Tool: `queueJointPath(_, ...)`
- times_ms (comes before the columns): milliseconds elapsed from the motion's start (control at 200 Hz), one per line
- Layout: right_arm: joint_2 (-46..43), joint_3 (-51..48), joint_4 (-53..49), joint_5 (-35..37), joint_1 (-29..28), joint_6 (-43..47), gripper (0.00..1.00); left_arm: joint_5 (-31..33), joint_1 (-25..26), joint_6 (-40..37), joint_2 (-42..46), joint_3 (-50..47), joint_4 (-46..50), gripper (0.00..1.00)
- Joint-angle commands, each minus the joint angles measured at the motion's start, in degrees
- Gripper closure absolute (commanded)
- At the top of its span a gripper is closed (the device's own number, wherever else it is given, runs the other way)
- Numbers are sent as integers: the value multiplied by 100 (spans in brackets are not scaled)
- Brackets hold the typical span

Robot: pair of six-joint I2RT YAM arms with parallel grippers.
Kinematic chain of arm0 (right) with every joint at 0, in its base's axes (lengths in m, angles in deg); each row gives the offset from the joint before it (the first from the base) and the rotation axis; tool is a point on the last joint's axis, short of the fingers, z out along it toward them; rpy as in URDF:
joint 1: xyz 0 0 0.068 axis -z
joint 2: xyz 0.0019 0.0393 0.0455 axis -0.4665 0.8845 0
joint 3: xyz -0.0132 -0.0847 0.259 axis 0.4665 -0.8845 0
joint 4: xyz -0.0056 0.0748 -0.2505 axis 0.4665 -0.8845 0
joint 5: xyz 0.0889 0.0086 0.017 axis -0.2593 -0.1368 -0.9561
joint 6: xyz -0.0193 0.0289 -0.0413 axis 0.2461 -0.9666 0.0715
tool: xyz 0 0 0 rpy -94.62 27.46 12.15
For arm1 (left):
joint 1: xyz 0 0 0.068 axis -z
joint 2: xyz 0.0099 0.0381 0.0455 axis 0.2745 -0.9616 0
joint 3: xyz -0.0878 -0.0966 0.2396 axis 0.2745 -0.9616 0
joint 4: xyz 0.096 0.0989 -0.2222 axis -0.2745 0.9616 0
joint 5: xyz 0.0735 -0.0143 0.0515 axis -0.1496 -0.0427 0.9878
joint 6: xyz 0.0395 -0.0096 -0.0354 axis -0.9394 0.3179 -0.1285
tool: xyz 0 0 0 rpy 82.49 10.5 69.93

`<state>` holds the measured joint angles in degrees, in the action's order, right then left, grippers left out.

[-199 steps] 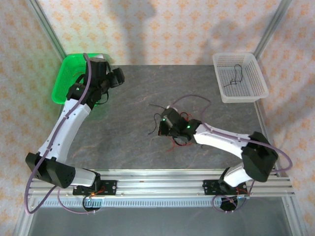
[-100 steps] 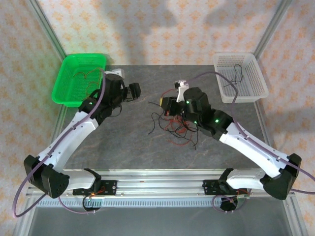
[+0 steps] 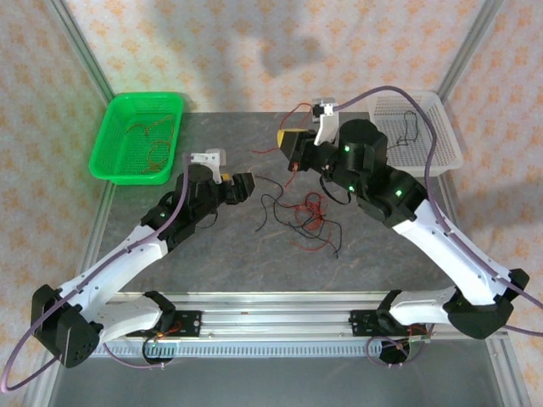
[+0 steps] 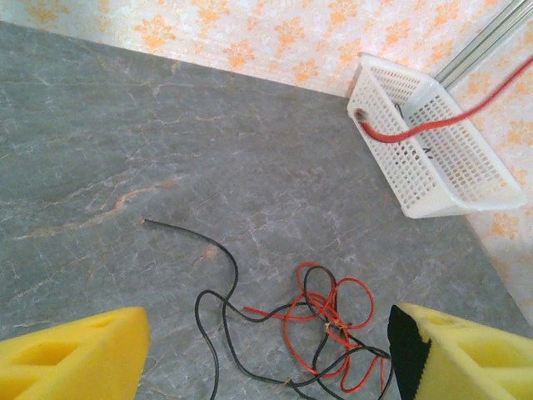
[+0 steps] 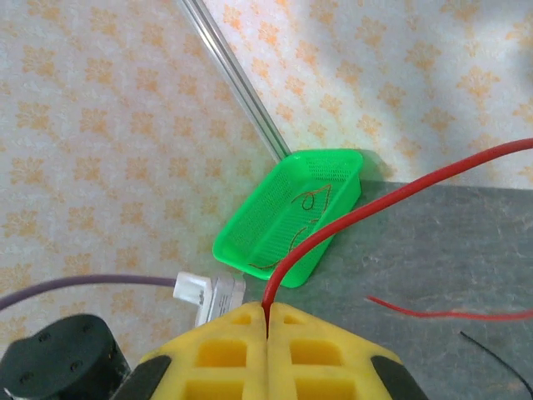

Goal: Untangle the cables

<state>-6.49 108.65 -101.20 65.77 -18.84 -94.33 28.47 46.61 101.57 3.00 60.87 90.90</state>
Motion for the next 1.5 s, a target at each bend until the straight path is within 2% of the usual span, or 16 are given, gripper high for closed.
queueJointPath(0,246,464,-239,0,36,305,100,-74,45,114,206,-204,-394,24)
queueJointPath(170,511,839,-404,142,34,581,100,-359,111,89,408,-368,-660,24)
queueJointPath(380,651,734,-360,833,60,921,100,-1375,428,-530,684,-438,-1161,24)
queueJointPath(541,686,407,-151,782,69,1186,100,-1466,849,-1105,694,-314,-1348,23)
queueJointPath(761,628,147,-39,-157,85,1358,100,-1980,940,-1762,590,-148,-1915,20)
queueJointPath(886,388,-195,226,-1121,344,1226,100,-2187,940,-1980,519,-21,-2204,18)
queueJointPath(1001,128,-559,601,-1921,648,932,100,-2206,941,-2080,318,236,-2209,17)
queueJointPath(1096,-1,-751,842,-2386,778,633,100,-1976,940,-2104,224,342,-2291,16)
queueJointPath(1271,-112,-946,1148,-2801,795,7,100,-1363,942,-2175,190,390,-2439,15)
queueJointPath(1497,-249,-1197,1425,-2874,795,-647,100,-1141,940,-2243,112,593,-2585,15)
